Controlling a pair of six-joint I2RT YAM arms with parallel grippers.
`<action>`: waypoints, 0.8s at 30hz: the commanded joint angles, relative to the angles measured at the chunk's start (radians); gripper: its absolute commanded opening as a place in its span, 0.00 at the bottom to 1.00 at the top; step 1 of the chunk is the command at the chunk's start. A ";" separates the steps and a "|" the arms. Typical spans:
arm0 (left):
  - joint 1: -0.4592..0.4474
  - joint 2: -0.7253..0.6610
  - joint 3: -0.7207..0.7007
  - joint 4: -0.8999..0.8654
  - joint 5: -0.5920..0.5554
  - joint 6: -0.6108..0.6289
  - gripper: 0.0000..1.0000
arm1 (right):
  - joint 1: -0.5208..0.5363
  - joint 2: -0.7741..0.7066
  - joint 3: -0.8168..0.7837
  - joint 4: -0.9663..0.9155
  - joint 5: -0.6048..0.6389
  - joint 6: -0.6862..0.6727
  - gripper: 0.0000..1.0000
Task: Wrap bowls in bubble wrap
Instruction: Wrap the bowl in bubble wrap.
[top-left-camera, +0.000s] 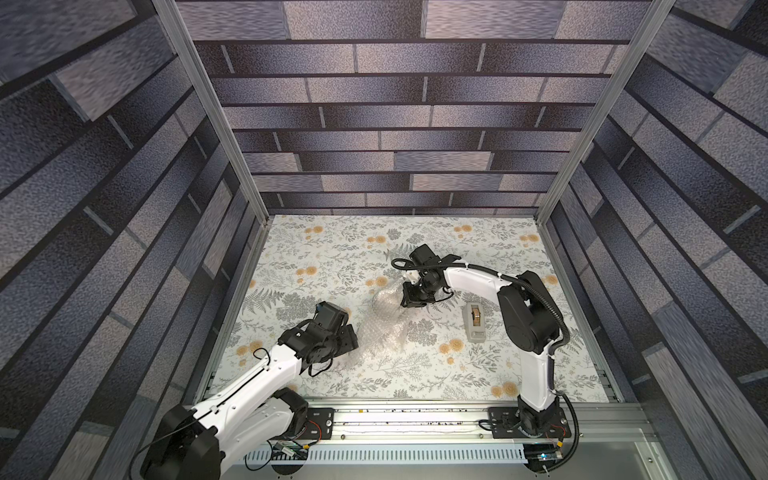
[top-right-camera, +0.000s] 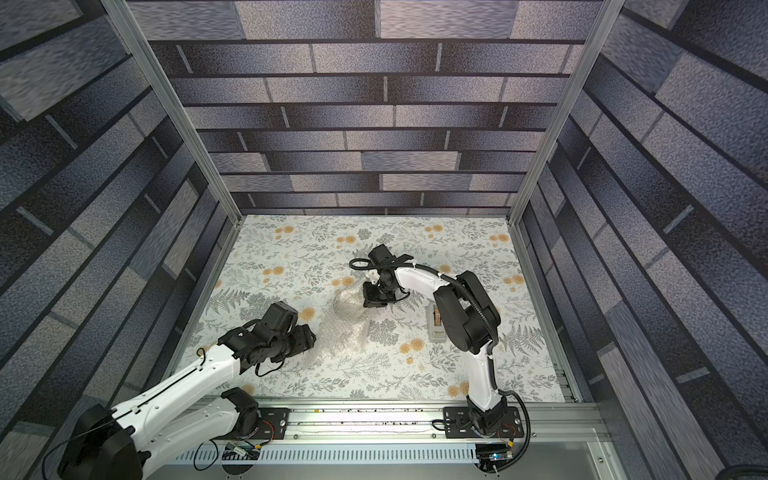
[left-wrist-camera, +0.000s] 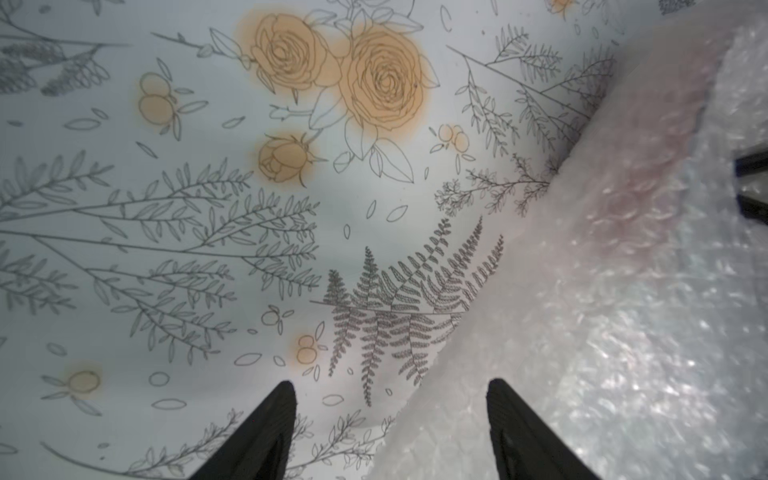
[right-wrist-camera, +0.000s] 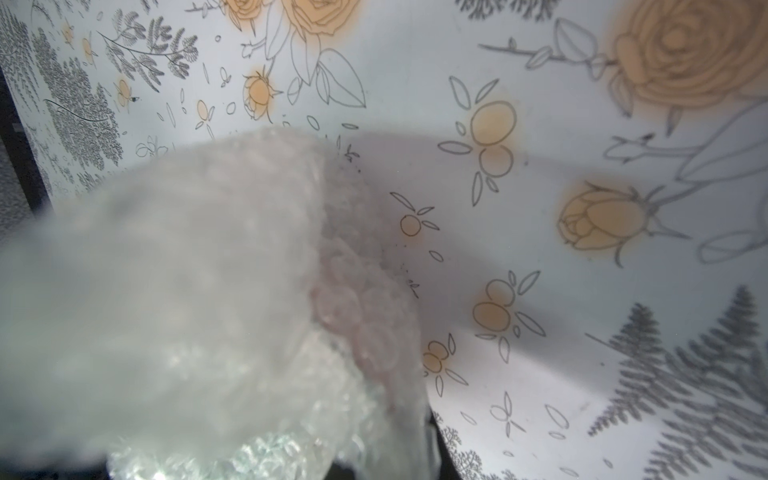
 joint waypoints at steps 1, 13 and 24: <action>-0.036 -0.094 -0.070 -0.015 0.003 -0.164 0.76 | 0.012 0.010 -0.006 0.002 -0.002 0.011 0.13; -0.106 -0.376 -0.287 0.065 -0.009 -0.353 0.66 | 0.012 0.010 -0.003 0.004 -0.007 0.015 0.13; -0.122 -0.274 -0.308 0.242 0.012 -0.354 0.49 | 0.012 0.010 -0.008 0.010 -0.012 0.021 0.12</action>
